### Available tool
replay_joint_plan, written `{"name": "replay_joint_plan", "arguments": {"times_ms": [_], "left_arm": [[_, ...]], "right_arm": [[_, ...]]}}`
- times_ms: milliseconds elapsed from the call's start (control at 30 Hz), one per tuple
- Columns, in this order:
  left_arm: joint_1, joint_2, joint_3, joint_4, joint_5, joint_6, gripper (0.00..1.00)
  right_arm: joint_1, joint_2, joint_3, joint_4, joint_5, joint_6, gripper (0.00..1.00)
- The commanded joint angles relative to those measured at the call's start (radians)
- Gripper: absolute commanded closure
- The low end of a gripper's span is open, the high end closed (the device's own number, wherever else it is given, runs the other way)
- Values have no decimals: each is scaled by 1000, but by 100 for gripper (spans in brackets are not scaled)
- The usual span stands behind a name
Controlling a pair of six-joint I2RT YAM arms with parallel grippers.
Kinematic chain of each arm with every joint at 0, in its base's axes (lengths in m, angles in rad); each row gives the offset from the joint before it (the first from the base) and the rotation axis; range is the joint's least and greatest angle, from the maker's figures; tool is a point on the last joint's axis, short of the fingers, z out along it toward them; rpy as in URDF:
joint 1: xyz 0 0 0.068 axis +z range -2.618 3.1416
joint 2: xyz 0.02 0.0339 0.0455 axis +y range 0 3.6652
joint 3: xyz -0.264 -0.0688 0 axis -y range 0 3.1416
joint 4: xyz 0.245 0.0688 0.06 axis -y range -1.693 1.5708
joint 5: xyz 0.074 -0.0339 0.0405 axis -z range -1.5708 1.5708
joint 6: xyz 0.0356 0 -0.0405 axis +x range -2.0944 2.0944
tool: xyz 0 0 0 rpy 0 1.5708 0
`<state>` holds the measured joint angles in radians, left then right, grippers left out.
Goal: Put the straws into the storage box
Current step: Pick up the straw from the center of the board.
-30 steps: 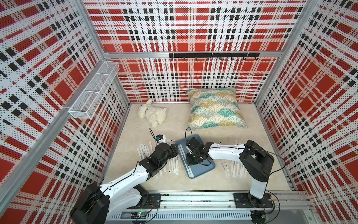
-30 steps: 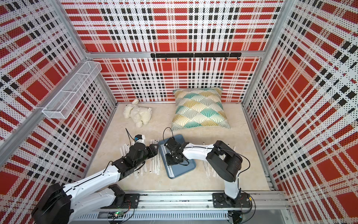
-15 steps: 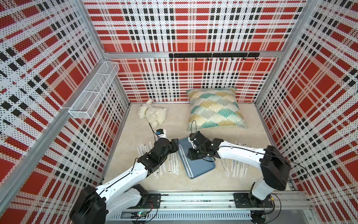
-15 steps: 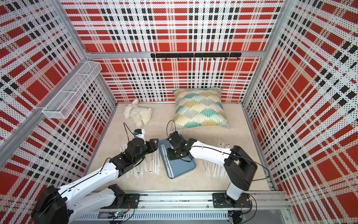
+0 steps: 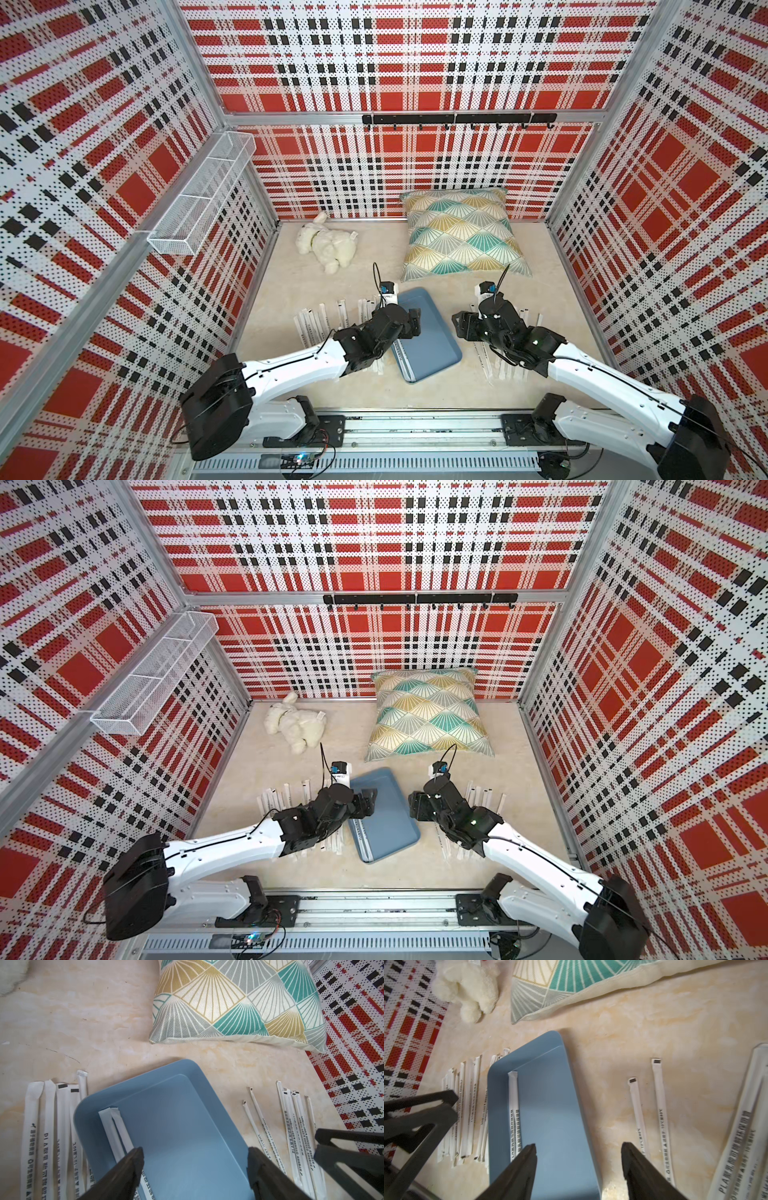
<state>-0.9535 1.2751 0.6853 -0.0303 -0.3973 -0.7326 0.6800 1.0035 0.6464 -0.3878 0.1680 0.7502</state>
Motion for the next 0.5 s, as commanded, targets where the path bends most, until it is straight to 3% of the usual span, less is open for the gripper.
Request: {"name": "replay_joint_plan", "arguments": {"times_ms": [0,133,267,467], "left_arm": [[-7,-4,9,34,-32,-22,15],[26,-32,-20,65,22,-22,14],[88,-72,-61,85,88,-44,16],[137,-137,-144,44,76,-95,21]], "right_arm": [[-102,5,-23,-58,-57,14,30],[-128,21,-15,-119,-74,-14,29],[-130,39,37,-254,-6,-72,30],[-130,92,37,-270,-23,-125,62]]}}
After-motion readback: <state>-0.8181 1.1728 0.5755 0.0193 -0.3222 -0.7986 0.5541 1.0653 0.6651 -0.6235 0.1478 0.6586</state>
